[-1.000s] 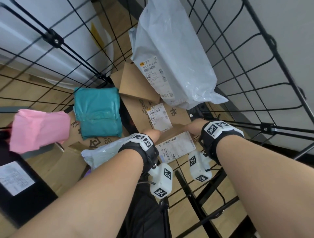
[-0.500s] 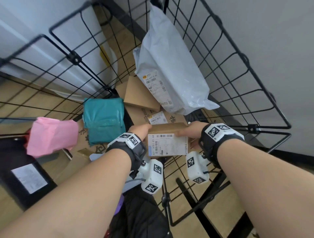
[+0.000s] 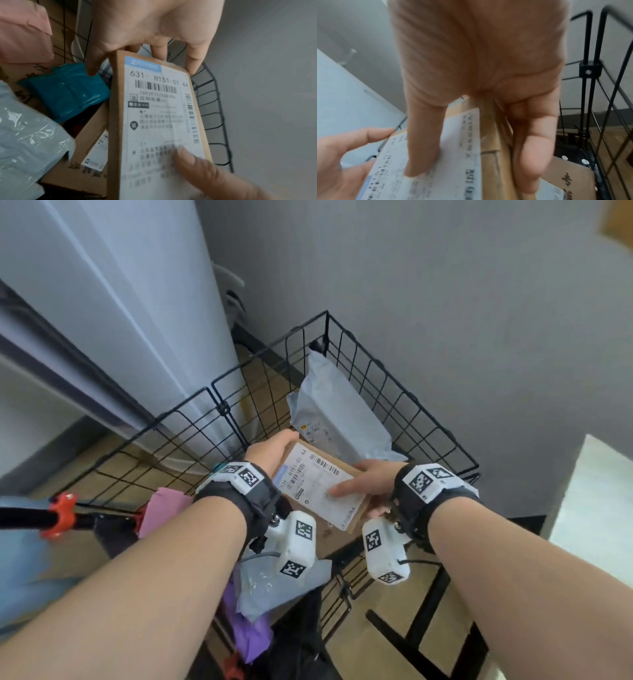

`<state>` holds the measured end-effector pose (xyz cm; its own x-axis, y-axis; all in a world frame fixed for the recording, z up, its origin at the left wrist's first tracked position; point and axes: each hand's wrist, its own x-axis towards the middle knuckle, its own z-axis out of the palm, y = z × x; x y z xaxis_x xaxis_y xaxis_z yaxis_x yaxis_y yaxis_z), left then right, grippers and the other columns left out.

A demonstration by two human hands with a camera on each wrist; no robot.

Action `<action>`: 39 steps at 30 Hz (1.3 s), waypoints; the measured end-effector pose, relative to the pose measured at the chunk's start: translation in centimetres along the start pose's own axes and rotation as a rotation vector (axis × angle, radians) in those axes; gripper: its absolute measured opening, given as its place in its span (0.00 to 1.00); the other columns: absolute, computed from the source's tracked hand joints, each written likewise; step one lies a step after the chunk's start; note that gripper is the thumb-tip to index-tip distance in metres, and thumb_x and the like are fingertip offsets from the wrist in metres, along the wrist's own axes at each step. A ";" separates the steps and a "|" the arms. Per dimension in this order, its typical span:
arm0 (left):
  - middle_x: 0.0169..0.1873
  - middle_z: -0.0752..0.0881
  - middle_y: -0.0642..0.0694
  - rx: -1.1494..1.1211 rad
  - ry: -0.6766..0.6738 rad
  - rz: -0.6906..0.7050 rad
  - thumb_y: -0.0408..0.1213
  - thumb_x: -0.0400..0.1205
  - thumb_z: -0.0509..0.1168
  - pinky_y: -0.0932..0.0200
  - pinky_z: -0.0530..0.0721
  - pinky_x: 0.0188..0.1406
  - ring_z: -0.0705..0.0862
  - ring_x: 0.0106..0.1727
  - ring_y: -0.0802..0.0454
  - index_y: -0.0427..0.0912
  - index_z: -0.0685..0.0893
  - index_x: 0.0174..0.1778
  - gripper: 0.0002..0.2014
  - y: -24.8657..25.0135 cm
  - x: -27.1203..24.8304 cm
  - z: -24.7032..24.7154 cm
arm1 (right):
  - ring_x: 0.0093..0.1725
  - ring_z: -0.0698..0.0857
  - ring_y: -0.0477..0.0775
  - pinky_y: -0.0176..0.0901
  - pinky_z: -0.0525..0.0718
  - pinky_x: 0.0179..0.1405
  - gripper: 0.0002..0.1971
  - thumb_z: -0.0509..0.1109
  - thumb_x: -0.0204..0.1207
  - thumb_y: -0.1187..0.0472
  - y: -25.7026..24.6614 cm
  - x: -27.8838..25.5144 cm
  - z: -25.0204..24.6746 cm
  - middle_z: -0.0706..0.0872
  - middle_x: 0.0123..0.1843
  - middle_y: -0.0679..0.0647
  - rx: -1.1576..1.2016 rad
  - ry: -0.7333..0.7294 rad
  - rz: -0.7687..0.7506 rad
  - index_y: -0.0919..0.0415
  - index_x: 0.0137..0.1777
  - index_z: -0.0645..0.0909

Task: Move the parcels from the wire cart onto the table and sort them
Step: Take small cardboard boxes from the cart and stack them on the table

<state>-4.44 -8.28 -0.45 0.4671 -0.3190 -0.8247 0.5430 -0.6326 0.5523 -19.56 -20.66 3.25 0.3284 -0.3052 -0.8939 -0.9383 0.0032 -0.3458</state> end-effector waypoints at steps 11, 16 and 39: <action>0.47 0.91 0.42 0.082 -0.116 0.325 0.50 0.73 0.71 0.46 0.84 0.58 0.89 0.51 0.43 0.43 0.88 0.48 0.15 5.2 -15.7 -0.6 | 0.50 0.91 0.56 0.54 0.89 0.52 0.27 0.80 0.67 0.47 0.0 -15.9 -1.1 0.90 0.53 0.55 0.147 0.177 -0.179 0.52 0.64 0.77; 0.46 0.90 0.43 0.156 -0.183 0.474 0.48 0.71 0.73 0.45 0.85 0.56 0.88 0.50 0.45 0.46 0.87 0.53 0.17 6.6 -22.1 3.3 | 0.49 0.92 0.54 0.50 0.90 0.51 0.32 0.80 0.63 0.41 4.3 -23.0 -2.9 0.91 0.52 0.54 0.246 0.265 -0.198 0.52 0.65 0.77; 0.60 0.82 0.40 0.270 -0.664 0.579 0.34 0.75 0.73 0.42 0.88 0.48 0.85 0.56 0.40 0.48 0.66 0.70 0.30 3.6 -44.5 40.6 | 0.46 0.92 0.59 0.53 0.89 0.55 0.46 0.59 0.65 0.20 35.7 -44.2 -17.5 0.92 0.46 0.63 0.674 0.685 0.003 0.66 0.55 0.85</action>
<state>-51.59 -24.98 33.24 0.0735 -0.9239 -0.3755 0.1286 -0.3645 0.9223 -69.46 -23.67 35.44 -0.0085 -0.7940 -0.6079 -0.6095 0.4860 -0.6263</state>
